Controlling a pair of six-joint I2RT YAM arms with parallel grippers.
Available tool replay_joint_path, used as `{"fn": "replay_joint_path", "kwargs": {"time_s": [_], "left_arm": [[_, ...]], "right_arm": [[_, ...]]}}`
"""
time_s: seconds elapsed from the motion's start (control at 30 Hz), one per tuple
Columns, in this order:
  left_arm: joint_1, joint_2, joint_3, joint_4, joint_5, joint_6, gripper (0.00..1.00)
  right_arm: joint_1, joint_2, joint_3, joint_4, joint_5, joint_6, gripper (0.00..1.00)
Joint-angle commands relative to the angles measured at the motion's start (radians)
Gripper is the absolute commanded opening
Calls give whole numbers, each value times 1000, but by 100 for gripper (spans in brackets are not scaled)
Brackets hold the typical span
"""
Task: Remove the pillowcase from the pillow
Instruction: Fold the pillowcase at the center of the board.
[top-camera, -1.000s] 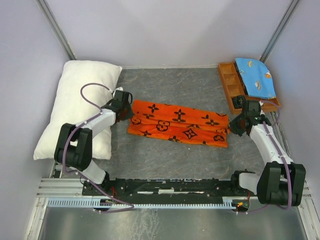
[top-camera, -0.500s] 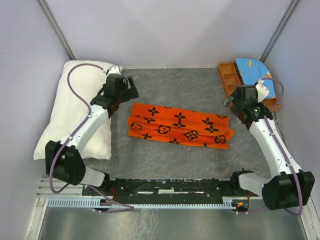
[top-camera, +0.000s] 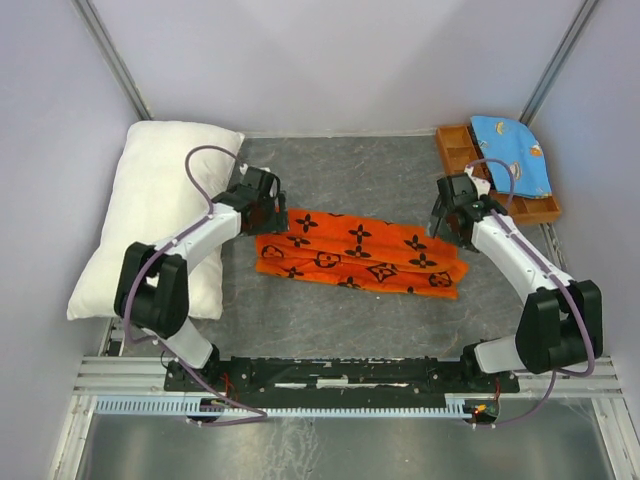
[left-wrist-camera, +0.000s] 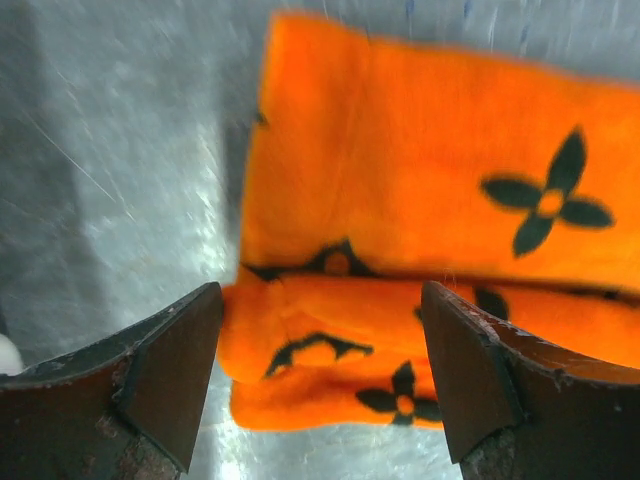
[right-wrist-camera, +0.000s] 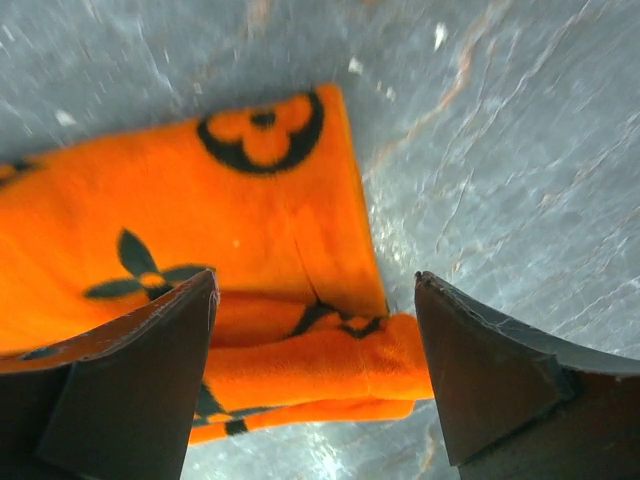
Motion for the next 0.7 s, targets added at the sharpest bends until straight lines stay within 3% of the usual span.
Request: {"fn": "replay_joint_path", "kwargs": {"time_s": [0.0, 0.27, 0.43, 0.67], "left_arm": [[-79, -73, -92, -36, 10, -18, 85], [-131, -219, -243, -81, -6, -116, 82], [-134, -237, -97, -124, -35, -71, 82], [-139, -75, 96, -71, 10, -20, 81]], "right_arm": [[59, -49, -101, -26, -74, -4, 86], [140, -173, -234, -86, -33, 89, 84], [166, -174, -121, -66, 45, 79, 84], [315, -1, 57, 0, 54, 70, 81]]}}
